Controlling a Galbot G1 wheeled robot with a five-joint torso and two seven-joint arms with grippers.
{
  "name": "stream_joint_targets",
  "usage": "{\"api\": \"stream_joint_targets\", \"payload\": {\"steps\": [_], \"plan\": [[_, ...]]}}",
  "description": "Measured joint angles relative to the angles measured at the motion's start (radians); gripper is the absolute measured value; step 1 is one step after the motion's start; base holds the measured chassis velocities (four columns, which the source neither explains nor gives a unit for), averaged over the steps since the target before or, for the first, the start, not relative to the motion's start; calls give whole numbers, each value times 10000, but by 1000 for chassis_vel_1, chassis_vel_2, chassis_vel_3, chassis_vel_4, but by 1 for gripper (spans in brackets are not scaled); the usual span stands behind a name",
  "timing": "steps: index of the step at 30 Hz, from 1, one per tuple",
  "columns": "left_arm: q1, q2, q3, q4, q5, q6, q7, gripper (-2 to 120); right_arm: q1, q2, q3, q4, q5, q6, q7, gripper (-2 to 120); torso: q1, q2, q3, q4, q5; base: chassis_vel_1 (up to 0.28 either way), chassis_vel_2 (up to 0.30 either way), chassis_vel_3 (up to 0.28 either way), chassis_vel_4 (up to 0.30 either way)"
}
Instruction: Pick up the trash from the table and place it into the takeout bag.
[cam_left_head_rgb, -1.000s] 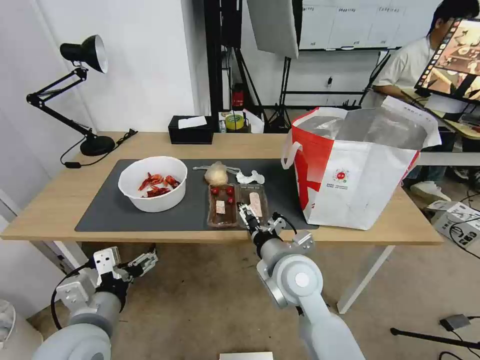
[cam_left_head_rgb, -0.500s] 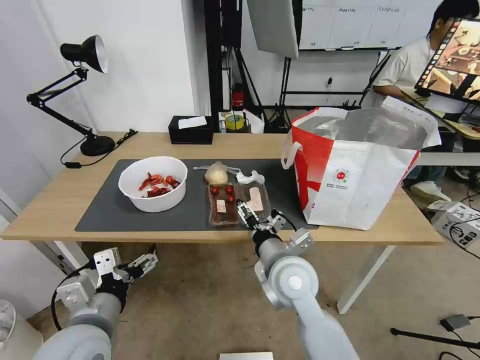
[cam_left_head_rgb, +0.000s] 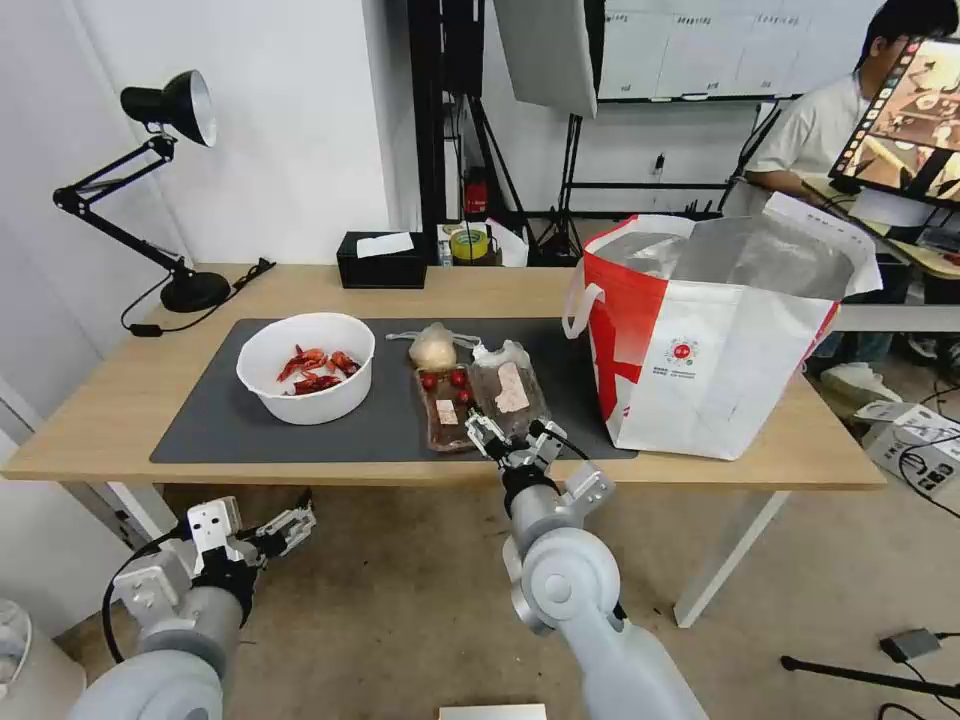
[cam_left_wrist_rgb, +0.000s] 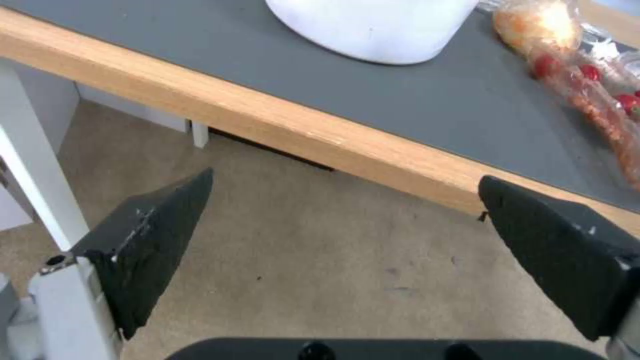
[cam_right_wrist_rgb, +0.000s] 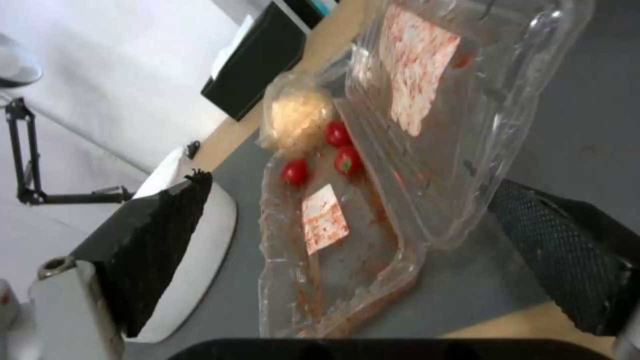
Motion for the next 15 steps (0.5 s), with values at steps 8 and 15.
{"api": "stream_joint_targets", "payload": {"steps": [8, 15], "plan": [[37, -12, -16, -15, 13, -14, 5, 100, 34, -60, -110, -16, -769, 9, -400, 100, 0, 1, 0, 0, 0, 0, 0, 0, 0], [85, -17, -37, -65, 15, -27, 6, 100, 172, -97, -207, 105, -836, 50, -628, 100, 0, 1, 0, 0, 0, 0, 0, 0, 0]]}}
